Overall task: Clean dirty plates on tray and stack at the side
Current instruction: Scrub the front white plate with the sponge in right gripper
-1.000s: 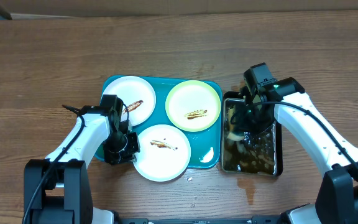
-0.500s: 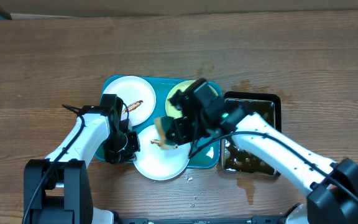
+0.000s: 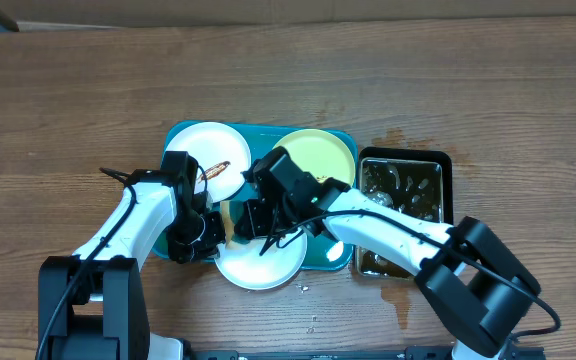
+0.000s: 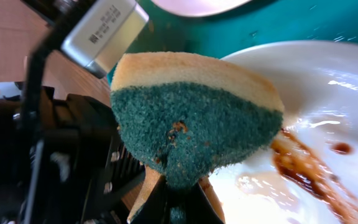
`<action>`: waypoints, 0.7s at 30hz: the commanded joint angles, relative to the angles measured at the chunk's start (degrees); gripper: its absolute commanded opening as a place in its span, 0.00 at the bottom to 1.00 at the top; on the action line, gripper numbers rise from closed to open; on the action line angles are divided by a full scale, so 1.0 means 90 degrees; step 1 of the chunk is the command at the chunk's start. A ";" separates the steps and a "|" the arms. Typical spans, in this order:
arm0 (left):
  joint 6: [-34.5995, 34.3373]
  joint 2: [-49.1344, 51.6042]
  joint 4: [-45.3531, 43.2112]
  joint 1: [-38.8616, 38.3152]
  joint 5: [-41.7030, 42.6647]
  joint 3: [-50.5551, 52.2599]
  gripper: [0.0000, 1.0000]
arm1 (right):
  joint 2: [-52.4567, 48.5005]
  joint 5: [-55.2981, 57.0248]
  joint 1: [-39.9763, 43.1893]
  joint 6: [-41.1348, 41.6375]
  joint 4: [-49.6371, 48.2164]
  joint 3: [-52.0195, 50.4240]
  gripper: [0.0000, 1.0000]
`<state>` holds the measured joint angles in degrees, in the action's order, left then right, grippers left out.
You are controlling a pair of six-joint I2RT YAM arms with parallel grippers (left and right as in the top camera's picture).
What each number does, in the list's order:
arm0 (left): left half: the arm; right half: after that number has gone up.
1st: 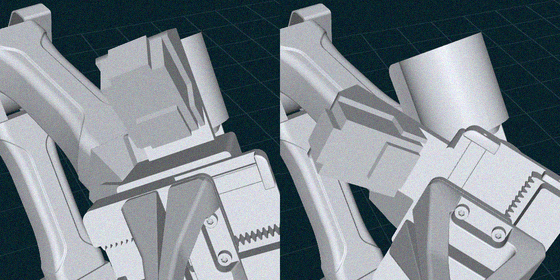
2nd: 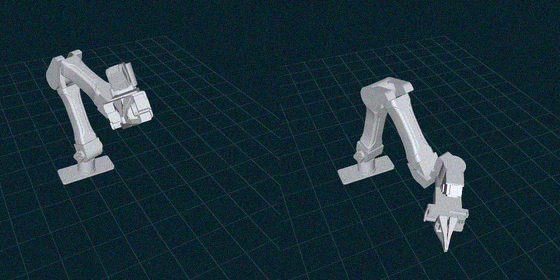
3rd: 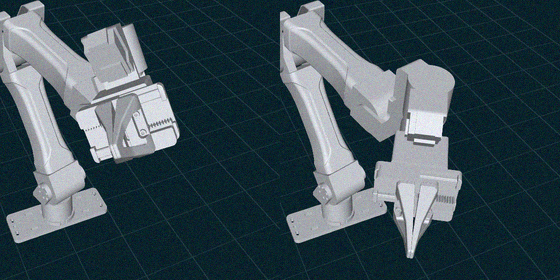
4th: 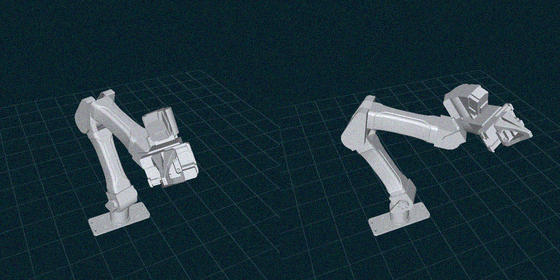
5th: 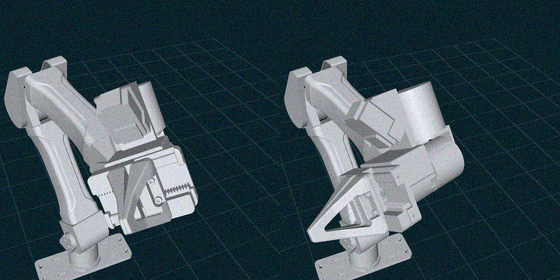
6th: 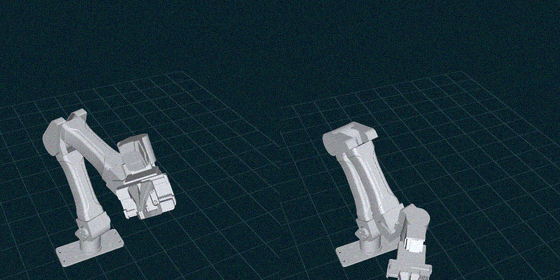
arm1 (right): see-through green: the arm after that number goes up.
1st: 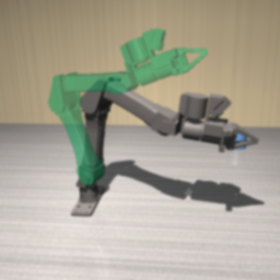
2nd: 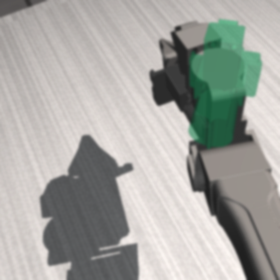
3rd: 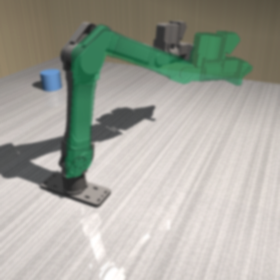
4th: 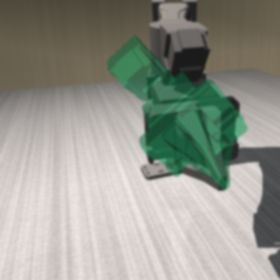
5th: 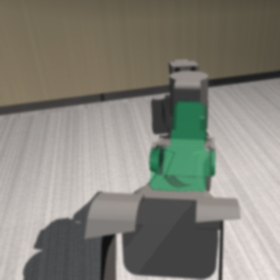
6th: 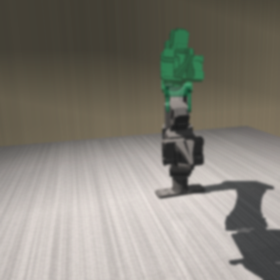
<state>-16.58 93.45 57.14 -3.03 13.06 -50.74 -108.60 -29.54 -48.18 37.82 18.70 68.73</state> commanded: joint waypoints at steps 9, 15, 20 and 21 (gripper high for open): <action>-0.0022 0.0046 -0.0022 -0.0041 -0.0104 -0.0090 0.04 | -0.0702 0.0418 -0.0085 0.0493 -0.0097 0.0109 0.04; -0.0019 0.0046 0.0078 -0.0041 -0.0124 -0.0087 0.04 | -0.0716 0.1540 0.0175 0.0804 0.1185 0.0109 0.04; -0.0041 0.0046 0.0095 -0.0041 -0.0136 -0.0087 0.04 | -0.0716 0.1685 0.0466 0.0738 0.2293 0.0112 0.04; -0.0041 0.0046 0.0095 -0.0041 -0.0141 -0.0087 0.04 | -0.0716 0.1715 0.0508 0.0673 0.2472 0.0112 0.04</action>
<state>-16.58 93.45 57.56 -3.53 13.82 -50.74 -113.32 -22.24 -45.32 44.31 36.77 71.79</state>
